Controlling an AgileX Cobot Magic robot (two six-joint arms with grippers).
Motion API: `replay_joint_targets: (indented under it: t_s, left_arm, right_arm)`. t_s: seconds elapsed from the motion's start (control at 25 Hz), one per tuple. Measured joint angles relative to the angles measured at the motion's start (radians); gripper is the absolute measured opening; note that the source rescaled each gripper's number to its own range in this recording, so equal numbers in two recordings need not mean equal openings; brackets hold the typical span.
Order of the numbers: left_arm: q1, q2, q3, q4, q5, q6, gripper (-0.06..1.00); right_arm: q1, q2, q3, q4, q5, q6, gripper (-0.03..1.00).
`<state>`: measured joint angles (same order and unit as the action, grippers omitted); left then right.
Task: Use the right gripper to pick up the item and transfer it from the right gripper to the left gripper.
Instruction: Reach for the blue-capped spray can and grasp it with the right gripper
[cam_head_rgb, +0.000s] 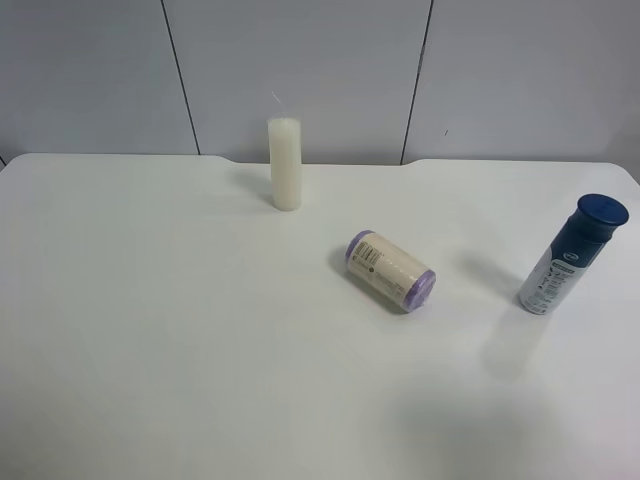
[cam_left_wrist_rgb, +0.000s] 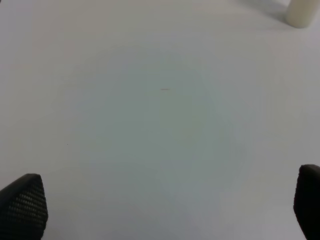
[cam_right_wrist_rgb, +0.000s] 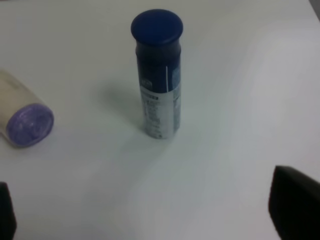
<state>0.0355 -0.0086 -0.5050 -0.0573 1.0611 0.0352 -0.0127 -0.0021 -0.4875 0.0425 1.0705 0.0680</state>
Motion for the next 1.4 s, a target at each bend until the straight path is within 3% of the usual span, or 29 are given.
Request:
replay_joint_targets:
  t_s: [0.2,0.28,0.6,1.0,1.4]
  left_arm:
    - [0.0,0.0,0.0,0.0,0.0,0.0,1.0]
    - [0.0,0.0,0.0,0.0,0.0,0.0,1.0]
    - [0.0,0.0,0.0,0.0,0.0,0.0,1.0]
    - [0.0,0.0,0.0,0.0,0.0,0.0,1.0]
    - [0.0,0.0,0.0,0.0,0.0,0.0,1.0]
  right_arm:
    - [0.0,0.002,-0.002,0.002,0.004,0.019,1.0]
    - [0.0,0.079,-0.053,0.015,0.045,0.053,1.0]
    - [0.0,0.448,-0.356,-0.026,0.142,0.094,1.0]
    - [0.0,0.893,-0.708,-0.05,0.142,0.135,1.0]
    - [0.0,1.24,-0.739,-0.048,0.14,0.127,1.0]
